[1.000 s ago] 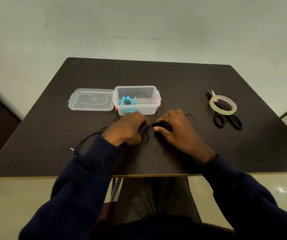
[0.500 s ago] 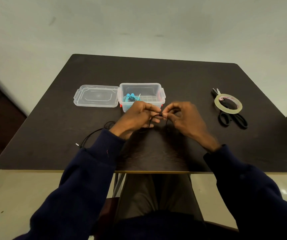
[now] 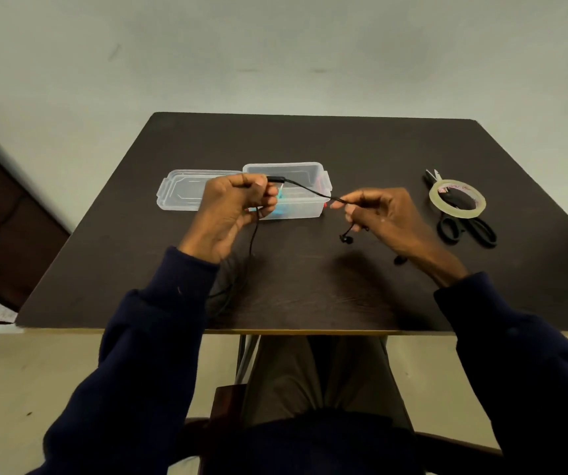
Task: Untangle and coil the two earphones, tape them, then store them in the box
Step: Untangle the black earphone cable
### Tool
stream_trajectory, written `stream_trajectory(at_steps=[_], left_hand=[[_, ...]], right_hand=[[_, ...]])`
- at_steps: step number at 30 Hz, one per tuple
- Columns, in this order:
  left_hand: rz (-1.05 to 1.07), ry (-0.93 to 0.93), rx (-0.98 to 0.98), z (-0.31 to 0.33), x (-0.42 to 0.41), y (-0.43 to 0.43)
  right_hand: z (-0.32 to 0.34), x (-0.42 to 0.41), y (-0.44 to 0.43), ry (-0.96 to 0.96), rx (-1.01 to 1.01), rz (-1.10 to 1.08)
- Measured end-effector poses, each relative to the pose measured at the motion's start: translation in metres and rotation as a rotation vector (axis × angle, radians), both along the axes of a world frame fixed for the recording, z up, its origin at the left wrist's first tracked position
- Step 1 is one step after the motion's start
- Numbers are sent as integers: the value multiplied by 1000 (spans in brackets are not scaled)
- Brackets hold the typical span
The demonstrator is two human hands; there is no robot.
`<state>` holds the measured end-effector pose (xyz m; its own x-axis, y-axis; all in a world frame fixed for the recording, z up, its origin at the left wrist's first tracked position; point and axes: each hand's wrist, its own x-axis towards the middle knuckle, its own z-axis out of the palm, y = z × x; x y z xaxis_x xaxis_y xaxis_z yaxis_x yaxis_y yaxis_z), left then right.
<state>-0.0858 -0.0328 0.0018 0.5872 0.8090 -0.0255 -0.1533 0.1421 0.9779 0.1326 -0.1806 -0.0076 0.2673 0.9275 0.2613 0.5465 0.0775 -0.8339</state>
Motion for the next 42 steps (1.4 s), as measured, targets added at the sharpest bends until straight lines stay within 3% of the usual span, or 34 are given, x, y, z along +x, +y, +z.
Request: stream_trajectory(at_steps=[3,6,10,13,17,20,25,29,33,36,39,42], left_hand=[[67,-14,-56,-2,-20,10],[-21,137,-57,-1,-38,17],[-111,476,381,5,-52,17],[-142,483,660,15,-56,12],[-254,512,743,19,-56,13],[-262,571,729,14,-53,14],[-239,414,461,3,-53,15],[-176,360,554,-11,-53,9],[-207,399,499,-13,-52,5],[-48,338,335,-11,-58,8],[118,293,242,-12,-66,14],[161,337,272,-17,-63,14]], right_hand=[[3,1,-3,-44,2,34],[5,-6,0,-130,31,20],[4,-25,9,-145,42,13],[1,-41,18,-118,61,27],[-3,-53,30,-133,68,29],[-1,-60,38,-128,85,27],[-3,-74,48,-87,111,56],[-4,-80,51,-40,122,94],[-4,-71,47,-76,14,116],[-2,-51,39,-86,-53,81],[2,-25,26,56,-72,77],[0,-10,17,262,-67,98]])
